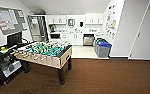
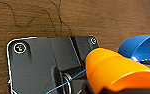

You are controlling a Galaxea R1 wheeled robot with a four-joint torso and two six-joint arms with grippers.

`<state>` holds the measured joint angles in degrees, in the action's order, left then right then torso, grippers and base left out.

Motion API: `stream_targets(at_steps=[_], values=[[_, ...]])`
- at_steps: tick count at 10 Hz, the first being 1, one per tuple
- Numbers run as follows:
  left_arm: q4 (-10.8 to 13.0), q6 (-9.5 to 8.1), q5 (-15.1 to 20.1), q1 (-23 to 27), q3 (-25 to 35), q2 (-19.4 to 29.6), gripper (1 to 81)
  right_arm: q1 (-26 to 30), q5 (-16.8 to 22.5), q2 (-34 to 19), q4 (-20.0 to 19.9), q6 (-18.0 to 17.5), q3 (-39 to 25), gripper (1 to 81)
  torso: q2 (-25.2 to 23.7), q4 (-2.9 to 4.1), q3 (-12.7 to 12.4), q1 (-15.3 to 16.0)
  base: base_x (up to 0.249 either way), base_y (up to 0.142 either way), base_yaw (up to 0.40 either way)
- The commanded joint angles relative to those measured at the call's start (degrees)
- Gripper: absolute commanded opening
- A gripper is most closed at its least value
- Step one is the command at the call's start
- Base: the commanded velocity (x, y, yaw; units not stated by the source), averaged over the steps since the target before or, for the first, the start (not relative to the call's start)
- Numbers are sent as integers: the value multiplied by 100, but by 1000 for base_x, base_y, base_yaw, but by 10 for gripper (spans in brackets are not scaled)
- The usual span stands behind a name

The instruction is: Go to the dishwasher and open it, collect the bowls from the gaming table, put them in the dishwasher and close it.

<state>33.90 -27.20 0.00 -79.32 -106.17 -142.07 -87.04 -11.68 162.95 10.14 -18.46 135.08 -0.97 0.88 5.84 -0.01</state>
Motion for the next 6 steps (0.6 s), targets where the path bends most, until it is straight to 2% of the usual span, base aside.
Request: stream_targets(at_steps=[1,6], values=[[73,13,149,316,158,152,10,200,263,-50,120,26,-89,10,0,0,0,1,111,-81,0],[81,13,149,299,158,161,10,191,263,-50,120,26,-89,10,0,0,0,1,112,-82,0]])
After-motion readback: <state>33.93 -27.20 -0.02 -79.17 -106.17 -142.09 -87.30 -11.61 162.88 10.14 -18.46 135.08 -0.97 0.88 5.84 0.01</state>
